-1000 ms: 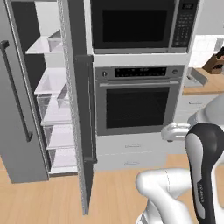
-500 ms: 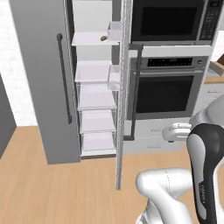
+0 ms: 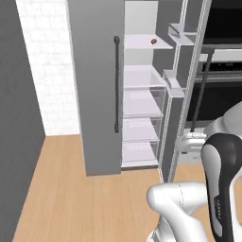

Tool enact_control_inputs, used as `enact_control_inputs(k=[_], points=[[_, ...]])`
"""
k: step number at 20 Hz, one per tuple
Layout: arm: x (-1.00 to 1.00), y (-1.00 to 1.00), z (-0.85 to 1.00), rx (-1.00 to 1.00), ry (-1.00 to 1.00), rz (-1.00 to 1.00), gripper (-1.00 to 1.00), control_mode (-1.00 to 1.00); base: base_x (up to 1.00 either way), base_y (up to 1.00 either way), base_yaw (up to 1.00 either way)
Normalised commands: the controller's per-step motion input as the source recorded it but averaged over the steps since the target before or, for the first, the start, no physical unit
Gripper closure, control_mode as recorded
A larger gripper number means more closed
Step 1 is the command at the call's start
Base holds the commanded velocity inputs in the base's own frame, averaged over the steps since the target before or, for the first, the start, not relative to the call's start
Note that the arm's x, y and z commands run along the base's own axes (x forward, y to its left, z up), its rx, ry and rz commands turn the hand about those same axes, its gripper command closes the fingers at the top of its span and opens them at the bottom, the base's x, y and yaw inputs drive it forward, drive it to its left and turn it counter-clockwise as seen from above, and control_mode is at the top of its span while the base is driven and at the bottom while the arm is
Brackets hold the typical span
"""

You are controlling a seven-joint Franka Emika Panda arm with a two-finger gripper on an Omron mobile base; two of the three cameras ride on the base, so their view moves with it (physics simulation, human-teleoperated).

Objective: Place one sweet potato and one fish in each tupperware on the nearby counter, to pack two identical lunches.

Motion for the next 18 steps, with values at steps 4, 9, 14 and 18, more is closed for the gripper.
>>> enact_control_inputs(k=[4,9,14,18], points=[[0.00,0.00,0.00,0.00,0.00,0.00,-1.00,1.00,0.67,0.59,-0.08],[0.00,0.00,0.00,0.00,0.00,0.00,-1.00,1.00,0.77,0.06,-0.13],[0.00,0.00,0.00,0.00,0.00,0.00,-1.00,1.00,0.75,-0.01,-0.18],[0.00,0.00,0.00,0.00,0.00,0.00,-1.00,1.00,0.47,0.00,-0.25]])
